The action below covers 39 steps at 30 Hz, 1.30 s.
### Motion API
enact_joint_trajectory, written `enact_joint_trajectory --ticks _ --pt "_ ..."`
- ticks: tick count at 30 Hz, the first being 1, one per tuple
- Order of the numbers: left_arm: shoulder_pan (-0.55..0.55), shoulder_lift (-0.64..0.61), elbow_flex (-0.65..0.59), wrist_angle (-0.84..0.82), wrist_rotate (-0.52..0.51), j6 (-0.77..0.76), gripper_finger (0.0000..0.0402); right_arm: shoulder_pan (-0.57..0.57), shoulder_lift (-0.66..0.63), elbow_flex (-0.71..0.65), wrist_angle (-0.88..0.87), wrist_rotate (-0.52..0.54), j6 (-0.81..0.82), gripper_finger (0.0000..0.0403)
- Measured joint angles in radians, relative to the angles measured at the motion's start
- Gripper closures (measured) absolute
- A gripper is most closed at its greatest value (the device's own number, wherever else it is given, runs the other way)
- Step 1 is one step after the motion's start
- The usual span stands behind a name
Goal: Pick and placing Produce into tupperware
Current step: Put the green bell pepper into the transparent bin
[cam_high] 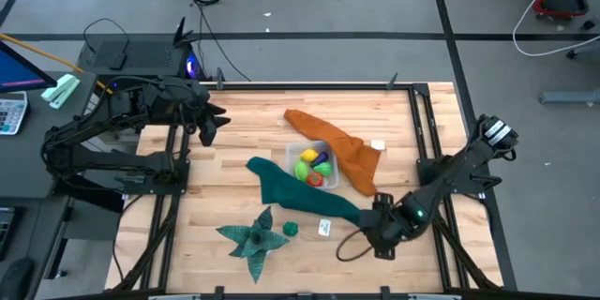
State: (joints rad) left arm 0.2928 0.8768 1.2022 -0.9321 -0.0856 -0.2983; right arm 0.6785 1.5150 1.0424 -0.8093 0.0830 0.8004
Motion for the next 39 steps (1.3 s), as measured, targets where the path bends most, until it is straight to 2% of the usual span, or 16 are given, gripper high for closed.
enact_joint_trajectory --ticks 9,12,17,19,22,31,39 --pt "0.0 0.0 0.0 0.0 0.001 -0.108 0.023 0.094 0.0 -0.054 0.098 0.046 0.065 0.0144" --pt "0.0 0.0 0.0 0.0 0.001 -0.11 0.023 0.097 0.0 -0.054 0.111 0.095 0.02 0.0144" --pt "0.0 0.0 0.0 0.0 0.0 -0.114 0.023 0.08 0.0 -0.054 0.197 0.106 -0.139 0.0144" --pt "0.0 0.0 0.0 0.0 0.0 -0.112 0.023 0.055 0.0 -0.054 0.244 0.131 -0.224 0.0144" --pt "0.0 0.0 0.0 0.0 0.0 -0.108 0.023 -0.009 0.0 -0.042 0.27 0.135 -0.267 0.0144" --pt "0.0 0.0 0.0 -0.001 0.001 -0.054 0.023 -0.228 0.0 -0.025 0.291 -0.02 -0.411 0.0144" --pt "0.0 0.0 0.0 -0.069 0.0 -0.016 0.023 -0.393 0.016 -0.025 0.485 -0.14 -0.468 0.0144"
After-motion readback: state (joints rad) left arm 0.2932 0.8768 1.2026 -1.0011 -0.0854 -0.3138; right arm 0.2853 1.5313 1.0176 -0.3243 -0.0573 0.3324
